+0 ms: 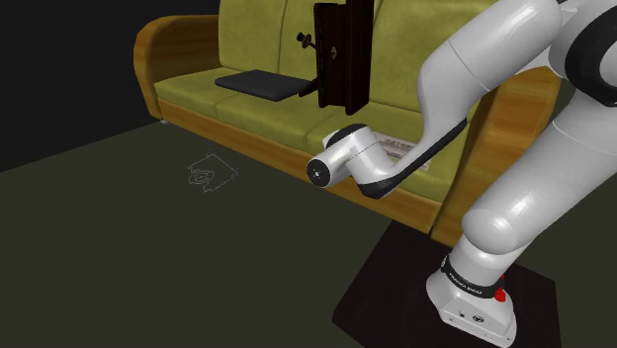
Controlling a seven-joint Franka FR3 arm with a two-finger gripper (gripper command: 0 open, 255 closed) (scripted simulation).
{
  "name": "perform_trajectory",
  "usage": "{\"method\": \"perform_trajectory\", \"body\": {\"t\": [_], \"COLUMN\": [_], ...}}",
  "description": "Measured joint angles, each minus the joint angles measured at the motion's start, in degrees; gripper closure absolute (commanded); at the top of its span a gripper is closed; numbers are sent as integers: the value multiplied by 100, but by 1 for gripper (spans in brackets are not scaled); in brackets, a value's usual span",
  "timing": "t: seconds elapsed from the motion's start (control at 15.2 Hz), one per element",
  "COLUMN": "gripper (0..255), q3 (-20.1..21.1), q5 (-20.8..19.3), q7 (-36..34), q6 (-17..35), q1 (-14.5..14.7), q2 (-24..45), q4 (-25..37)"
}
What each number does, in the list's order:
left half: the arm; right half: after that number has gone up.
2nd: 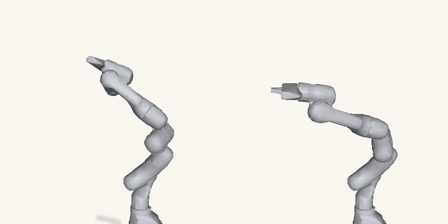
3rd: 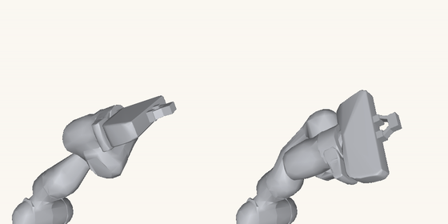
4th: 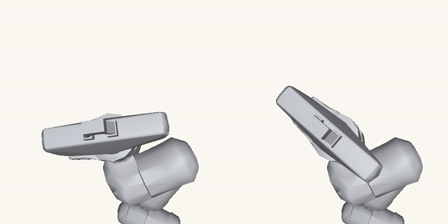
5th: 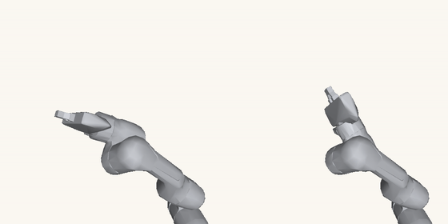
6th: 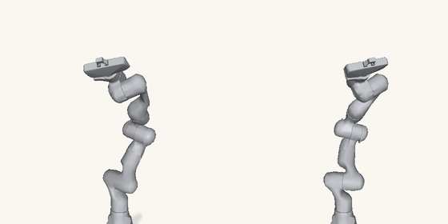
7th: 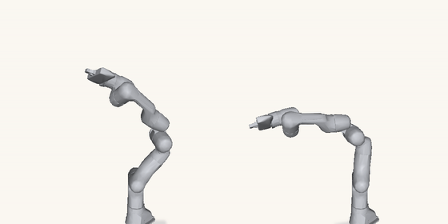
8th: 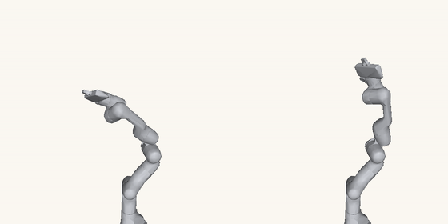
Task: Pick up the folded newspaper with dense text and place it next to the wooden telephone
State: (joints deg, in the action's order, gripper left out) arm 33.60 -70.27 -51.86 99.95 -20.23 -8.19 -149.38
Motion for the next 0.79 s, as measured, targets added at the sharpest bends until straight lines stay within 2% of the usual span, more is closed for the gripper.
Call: {"method": "perform_trajectory", "body": {"t": [0.07, 0.13, 0.79], "gripper": [0, 255, 255], "q3": [0, 0, 1], "q5": [-1, -1, -3], "q7": [0, 0, 0], "q6": [0, 0, -1], "q1": [0, 0, 0], "q2": [0, 0, -1], "q4": [0, 0, 2]}}
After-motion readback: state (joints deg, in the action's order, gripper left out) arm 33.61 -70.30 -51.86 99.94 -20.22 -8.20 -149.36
